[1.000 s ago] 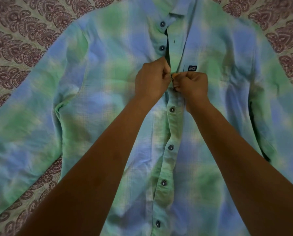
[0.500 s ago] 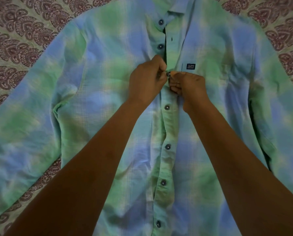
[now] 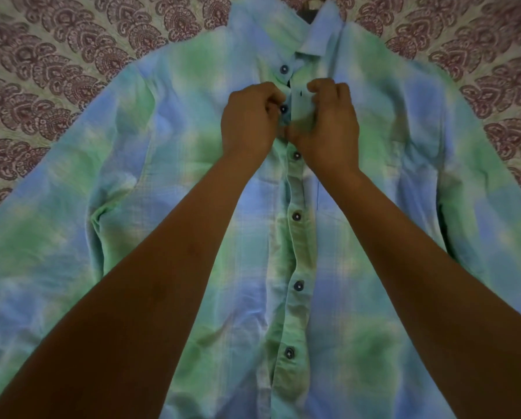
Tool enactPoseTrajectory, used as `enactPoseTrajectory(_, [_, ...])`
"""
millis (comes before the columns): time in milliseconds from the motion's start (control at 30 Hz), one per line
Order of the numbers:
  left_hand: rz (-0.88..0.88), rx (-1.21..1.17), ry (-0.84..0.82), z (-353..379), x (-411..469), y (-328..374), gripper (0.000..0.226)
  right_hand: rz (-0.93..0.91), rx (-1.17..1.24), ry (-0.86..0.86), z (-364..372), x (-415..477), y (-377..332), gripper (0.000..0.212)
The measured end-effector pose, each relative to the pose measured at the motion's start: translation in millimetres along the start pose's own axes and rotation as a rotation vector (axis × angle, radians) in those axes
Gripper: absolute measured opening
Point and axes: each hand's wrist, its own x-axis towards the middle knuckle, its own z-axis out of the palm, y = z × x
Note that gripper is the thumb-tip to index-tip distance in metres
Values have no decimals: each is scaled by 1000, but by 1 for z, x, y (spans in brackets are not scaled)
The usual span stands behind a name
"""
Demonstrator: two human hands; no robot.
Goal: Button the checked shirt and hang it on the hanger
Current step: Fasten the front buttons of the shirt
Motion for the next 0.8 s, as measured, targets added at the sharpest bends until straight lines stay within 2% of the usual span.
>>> enactPoseTrajectory(100, [45, 178, -60, 3, 4, -1, 18, -59, -241, -1, 6, 12, -3, 48])
enactPoseTrajectory(200, [55, 346, -39, 8, 4, 1, 22, -62, -333, -15, 7, 19, -5, 39])
enactPoseTrajectory(433, [-21, 314, 101, 25, 0, 4, 18, -93, -508, -55, 4, 22, -5, 27])
enactPoseTrajectory(533, [-7, 214, 98, 22, 1, 1, 17, -104, -465, -43, -3, 26, -5, 22])
enactPoseTrajectory(667, [-68, -44, 119, 5, 6, 5, 7, -115, -382, 9, -6, 29, -3, 24])
enactPoseTrajectory(733, [-109, -109, 115, -2, 13, 10, 5, -77, -194, 92, -5, 28, -3, 24])
enactPoseTrajectory(800, [-160, -145, 92, -5, 21, 15, 2, 56, 125, 170, -7, 29, -4, 20])
